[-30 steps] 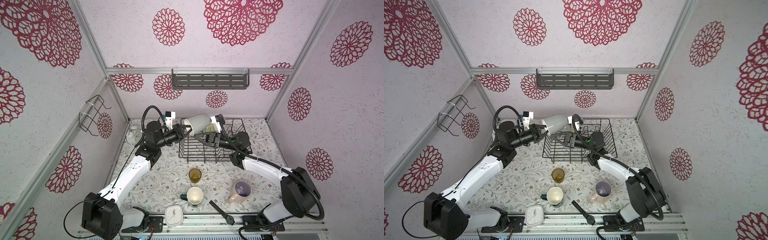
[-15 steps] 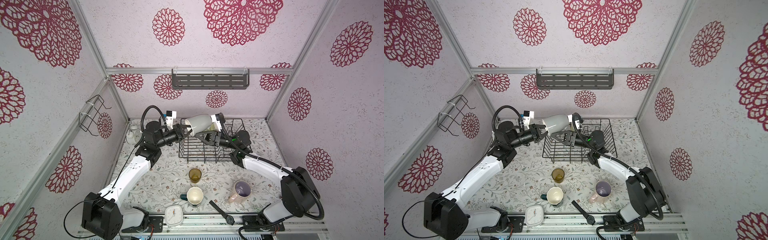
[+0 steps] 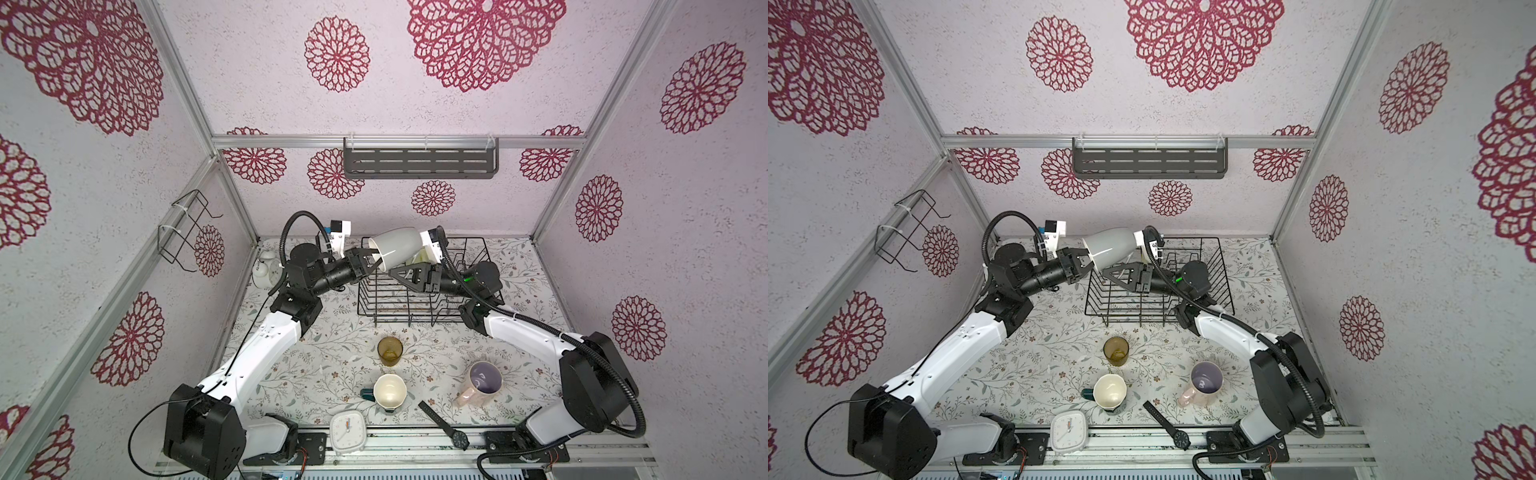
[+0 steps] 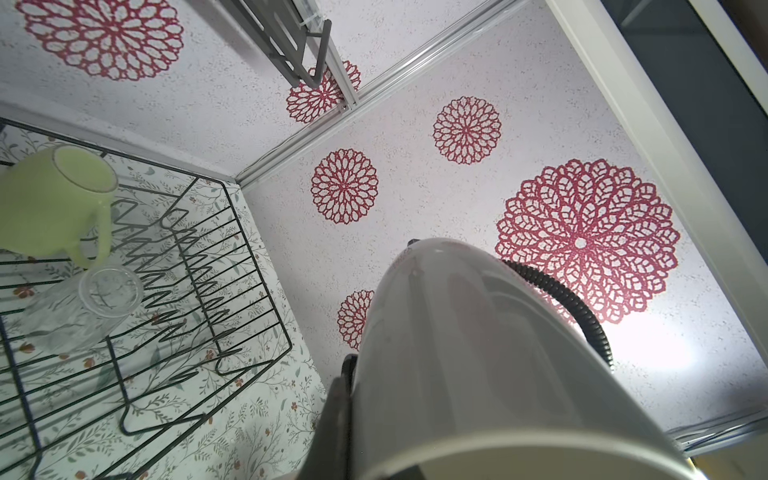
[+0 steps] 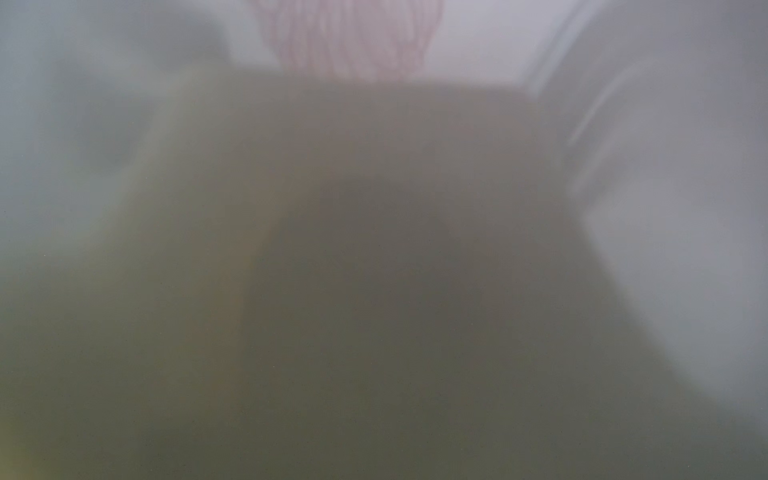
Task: Load cups into a dish rack
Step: Place the cup upside down at the dish rack.
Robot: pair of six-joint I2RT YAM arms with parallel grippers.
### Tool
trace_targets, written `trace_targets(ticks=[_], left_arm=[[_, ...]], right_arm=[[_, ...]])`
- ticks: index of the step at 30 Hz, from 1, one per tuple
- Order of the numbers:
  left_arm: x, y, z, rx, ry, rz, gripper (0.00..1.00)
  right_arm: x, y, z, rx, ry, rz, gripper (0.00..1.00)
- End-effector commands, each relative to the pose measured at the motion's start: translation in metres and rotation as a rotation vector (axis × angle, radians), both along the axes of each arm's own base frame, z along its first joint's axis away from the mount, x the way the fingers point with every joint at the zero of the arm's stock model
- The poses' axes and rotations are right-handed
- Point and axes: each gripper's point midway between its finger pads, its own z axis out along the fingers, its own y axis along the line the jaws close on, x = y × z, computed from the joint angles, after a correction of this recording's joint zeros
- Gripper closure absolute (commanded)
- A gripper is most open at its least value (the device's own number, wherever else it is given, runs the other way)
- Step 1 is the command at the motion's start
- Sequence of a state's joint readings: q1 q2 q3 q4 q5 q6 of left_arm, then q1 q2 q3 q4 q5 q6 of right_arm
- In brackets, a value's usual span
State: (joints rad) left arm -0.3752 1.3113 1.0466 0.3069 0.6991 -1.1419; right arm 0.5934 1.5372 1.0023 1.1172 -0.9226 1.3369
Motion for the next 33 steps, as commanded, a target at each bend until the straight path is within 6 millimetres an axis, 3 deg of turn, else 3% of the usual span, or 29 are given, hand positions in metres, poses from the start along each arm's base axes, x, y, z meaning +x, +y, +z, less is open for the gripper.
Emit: trace_targets(ticks=[1,2,5,11,16,22,33], left_arm=[[-0.009,-0.008,0.0,-0.008,0.012,-0.055,0.52],[-0.007,-0.007,-0.002,-0.002,0.014,-0.046,0.4],[0.001,0.002,-0.012,0.017,0.022,-0.004,0.25],[0.02,0.041,-0.042,0.059,0.087,0.13,0.12],[0.025,0.08,-0.069,0.219,0.13,0.296,0.07],[0.019,0.116,-0.088,0.425,0.135,0.455,0.05],[0.019,0.131,-0.106,0.504,0.17,0.518,0.04]], right_arm=[[0.002,-0.009,0.016,0.061,-0.134,-0.074,1.0],[0.006,-0.012,0.013,0.054,-0.131,-0.097,1.0],[0.019,-0.02,0.005,0.023,-0.132,-0.161,1.0],[0.048,-0.029,-0.031,-0.223,-0.211,-0.307,1.0],[0.072,-0.052,-0.086,-0.656,-0.327,-0.456,1.0],[0.083,-0.082,-0.139,-1.016,-0.422,-0.464,1.0],[0.101,-0.092,-0.18,-1.285,-0.601,-0.306,1.0]])
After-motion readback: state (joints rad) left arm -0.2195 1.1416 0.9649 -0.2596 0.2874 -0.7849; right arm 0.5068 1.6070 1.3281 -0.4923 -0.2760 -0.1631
